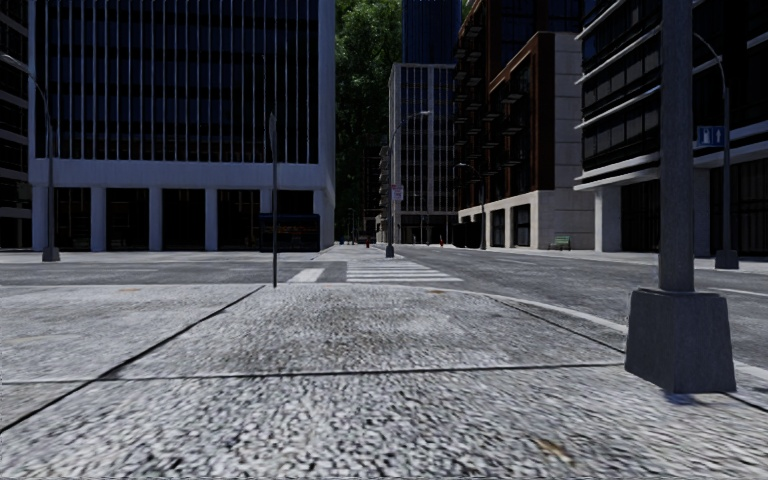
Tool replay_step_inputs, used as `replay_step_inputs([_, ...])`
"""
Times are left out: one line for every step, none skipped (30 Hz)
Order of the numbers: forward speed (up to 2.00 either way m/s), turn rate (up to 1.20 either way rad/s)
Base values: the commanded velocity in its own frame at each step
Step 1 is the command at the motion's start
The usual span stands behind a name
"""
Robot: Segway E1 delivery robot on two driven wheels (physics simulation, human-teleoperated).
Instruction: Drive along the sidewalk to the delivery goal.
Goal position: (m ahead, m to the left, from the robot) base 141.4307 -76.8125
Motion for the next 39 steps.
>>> replay_step_inputs([2.00, 0.00])
replay_step_inputs([2.00, 0.00])
replay_step_inputs([2.00, 0.00])
replay_step_inputs([2.00, 0.00])
replay_step_inputs([2.00, 0.00])
replay_step_inputs([2.00, 0.00])
replay_step_inputs([2.00, 0.00])
replay_step_inputs([2.00, 0.00])
replay_step_inputs([2.00, 0.00])
replay_step_inputs([2.00, 0.00])
replay_step_inputs([2.00, 0.00])
replay_step_inputs([2.00, 0.00])
replay_step_inputs([2.00, 0.00])
replay_step_inputs([2.00, 0.00])
replay_step_inputs([2.00, 0.00])
replay_step_inputs([2.00, 0.00])
replay_step_inputs([2.00, 0.00])
replay_step_inputs([2.00, 0.00])
replay_step_inputs([2.00, 0.00])
replay_step_inputs([2.00, 0.00])
replay_step_inputs([2.00, 0.00])
replay_step_inputs([2.00, 0.00])
replay_step_inputs([2.00, 0.00])
replay_step_inputs([2.00, 0.00])
replay_step_inputs([2.00, 0.00])
replay_step_inputs([2.00, 0.00])
replay_step_inputs([2.00, 0.00])
replay_step_inputs([2.00, 0.00])
replay_step_inputs([2.00, 0.00])
replay_step_inputs([2.00, 0.00])
replay_step_inputs([2.00, 0.00])
replay_step_inputs([2.00, 0.00])
replay_step_inputs([2.00, 0.00])
replay_step_inputs([2.00, 0.00])
replay_step_inputs([2.00, 0.00])
replay_step_inputs([2.00, 0.00])
replay_step_inputs([2.00, 0.00])
replay_step_inputs([2.00, 0.00])
replay_step_inputs([2.00, 0.00])
